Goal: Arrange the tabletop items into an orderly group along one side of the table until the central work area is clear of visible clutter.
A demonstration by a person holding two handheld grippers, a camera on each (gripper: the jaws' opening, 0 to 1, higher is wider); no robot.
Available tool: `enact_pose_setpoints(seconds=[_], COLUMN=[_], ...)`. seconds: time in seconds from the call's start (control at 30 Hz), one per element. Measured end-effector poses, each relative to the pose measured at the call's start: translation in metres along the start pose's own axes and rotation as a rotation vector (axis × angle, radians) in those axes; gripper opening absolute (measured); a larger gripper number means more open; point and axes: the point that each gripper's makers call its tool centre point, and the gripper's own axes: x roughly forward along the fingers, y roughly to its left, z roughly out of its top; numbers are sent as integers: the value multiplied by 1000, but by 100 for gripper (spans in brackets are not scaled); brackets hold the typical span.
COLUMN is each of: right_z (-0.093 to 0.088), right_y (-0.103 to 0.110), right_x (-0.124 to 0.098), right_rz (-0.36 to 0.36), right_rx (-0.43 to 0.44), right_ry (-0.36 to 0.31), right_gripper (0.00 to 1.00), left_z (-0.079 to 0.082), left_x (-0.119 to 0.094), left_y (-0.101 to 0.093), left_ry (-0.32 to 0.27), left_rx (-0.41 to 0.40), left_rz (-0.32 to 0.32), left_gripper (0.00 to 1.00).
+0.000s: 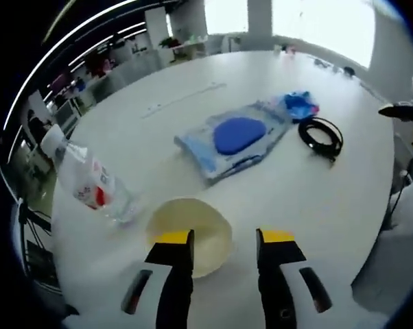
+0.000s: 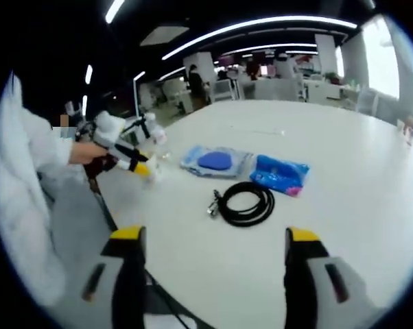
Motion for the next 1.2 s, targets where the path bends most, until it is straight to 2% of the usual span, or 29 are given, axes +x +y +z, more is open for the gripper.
enact_pose_setpoints(seconds=[0.1, 0.17, 0.33, 0.43, 0.63, 0.9, 1.03, 1.2], right_z=[-3, -5, -6, -8, -7, -2, -2, 3], right_y=[0, -1, -3, -2, -3, -6, -8, -12], right_x=[0, 0, 0, 1, 2, 3, 3, 4], right_rz=[-1, -7, -20, -16, -16, -18, -25, -31], right_rx=[9, 15, 41, 38, 40, 37, 40, 37], right_ry=[4, 11, 7, 16, 17, 8, 10, -1], right_gripper=[82, 81, 79, 79, 79, 79, 79, 79], left_z=[-4, -3, -2, 5, 30, 63, 71, 75], left_x=[4, 3, 4, 4, 8, 21, 33, 42], left_y=[3, 4, 9, 12, 27, 47, 55, 56], left_ry=[5, -13, -16, -31, -55, -56, -48, -30], left_rx=[22, 16, 89, 78, 101, 146, 126, 100], left_rz=[4, 11, 33, 31, 33, 32, 30, 12], left_gripper=[9, 2, 0, 0, 0, 0, 0, 0])
